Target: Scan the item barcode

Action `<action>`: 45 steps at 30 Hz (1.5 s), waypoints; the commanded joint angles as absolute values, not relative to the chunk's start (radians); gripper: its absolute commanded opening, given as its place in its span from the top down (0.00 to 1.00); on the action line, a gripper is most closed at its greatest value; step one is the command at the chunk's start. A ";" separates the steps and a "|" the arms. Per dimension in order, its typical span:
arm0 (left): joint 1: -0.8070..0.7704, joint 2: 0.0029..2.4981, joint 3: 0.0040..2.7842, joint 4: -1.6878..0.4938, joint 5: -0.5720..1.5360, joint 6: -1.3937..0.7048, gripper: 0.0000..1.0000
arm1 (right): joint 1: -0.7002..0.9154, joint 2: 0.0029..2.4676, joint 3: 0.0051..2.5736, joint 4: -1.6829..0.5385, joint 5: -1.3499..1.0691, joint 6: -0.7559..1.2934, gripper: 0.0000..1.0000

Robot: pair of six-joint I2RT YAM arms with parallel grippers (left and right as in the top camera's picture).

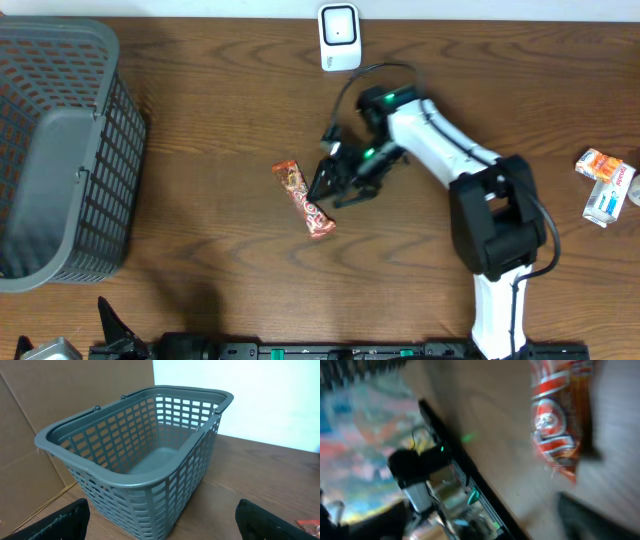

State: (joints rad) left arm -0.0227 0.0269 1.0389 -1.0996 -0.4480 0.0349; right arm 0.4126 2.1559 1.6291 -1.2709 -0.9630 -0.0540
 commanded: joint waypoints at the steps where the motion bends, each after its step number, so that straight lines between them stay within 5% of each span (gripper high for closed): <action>1: -0.026 0.020 1.038 -1.099 -0.457 0.051 0.07 | 0.353 2.151 1.623 -1.276 -0.858 0.105 0.01; 7: -0.026 0.020 1.038 -1.099 -0.457 0.051 0.07 | 0.334 2.151 1.631 -1.275 -0.733 0.104 0.13; 11: -0.026 0.020 1.038 -1.099 -0.457 0.051 0.07 | 0.397 2.151 1.645 -1.237 -0.556 0.096 0.01; 26: -0.026 0.020 1.038 -1.099 -0.457 0.051 0.07 | 0.578 2.180 1.646 -0.757 -0.598 0.158 0.01; 40: -0.026 0.020 1.038 -1.099 -0.457 0.051 0.07 | 0.606 2.379 1.702 -0.685 -0.450 0.160 0.01; 45: -0.026 0.020 1.038 -1.099 -0.457 0.051 0.07 | 0.653 2.424 1.703 -0.757 -0.444 0.136 0.29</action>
